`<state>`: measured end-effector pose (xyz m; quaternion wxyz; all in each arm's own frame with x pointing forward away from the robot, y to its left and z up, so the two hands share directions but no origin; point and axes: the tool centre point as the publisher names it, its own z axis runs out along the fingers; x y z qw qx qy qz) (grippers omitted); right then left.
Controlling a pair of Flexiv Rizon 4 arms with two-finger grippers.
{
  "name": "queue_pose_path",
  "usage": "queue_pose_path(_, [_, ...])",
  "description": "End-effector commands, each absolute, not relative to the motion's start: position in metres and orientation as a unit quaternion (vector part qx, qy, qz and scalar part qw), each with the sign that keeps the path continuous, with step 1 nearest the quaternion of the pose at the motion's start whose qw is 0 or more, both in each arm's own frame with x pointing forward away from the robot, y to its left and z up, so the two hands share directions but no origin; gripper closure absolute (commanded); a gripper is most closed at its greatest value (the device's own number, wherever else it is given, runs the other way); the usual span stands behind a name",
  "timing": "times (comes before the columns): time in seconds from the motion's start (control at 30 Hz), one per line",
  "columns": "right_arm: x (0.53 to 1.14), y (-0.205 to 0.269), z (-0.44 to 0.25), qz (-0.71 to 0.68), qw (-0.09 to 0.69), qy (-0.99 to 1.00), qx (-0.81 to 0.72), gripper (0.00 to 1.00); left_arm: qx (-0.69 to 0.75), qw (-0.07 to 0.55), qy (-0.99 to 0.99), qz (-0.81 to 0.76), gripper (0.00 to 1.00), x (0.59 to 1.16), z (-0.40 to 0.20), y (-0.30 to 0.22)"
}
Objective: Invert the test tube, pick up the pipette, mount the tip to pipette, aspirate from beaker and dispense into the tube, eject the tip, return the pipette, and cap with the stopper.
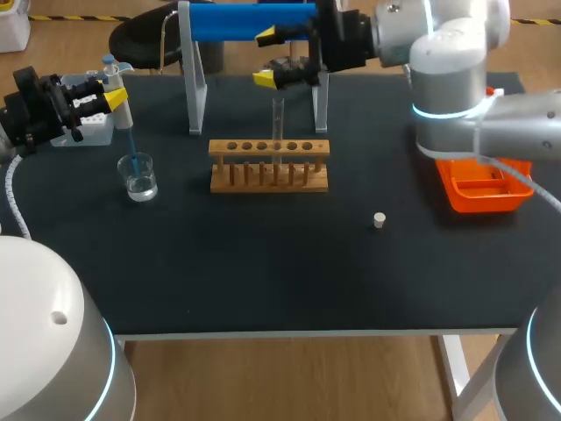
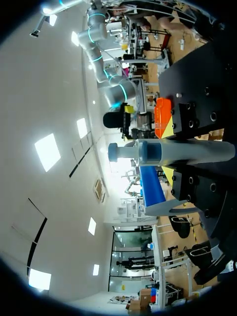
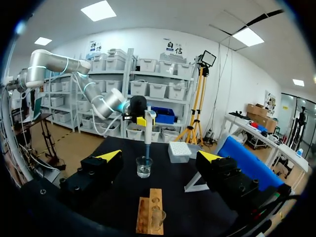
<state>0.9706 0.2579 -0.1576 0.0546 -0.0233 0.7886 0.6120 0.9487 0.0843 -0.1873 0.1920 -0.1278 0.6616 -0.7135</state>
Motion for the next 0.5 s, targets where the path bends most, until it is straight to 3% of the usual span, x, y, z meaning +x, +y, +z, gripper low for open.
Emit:
queue_pose_path(0.03, [0.971,0.245,-0.170,0.612,0.055,0.788,-0.025,0.00,-0.126,0.190,0.662,-0.714,1.00,0.949,-0.187,0.085])
queue_pose_path(0.5, [0.972,0.224,-0.205,0.603,0.064,0.794,-0.043,0.00,-0.126,0.190,0.662,-0.714,1.00,0.949,-0.187,0.085])
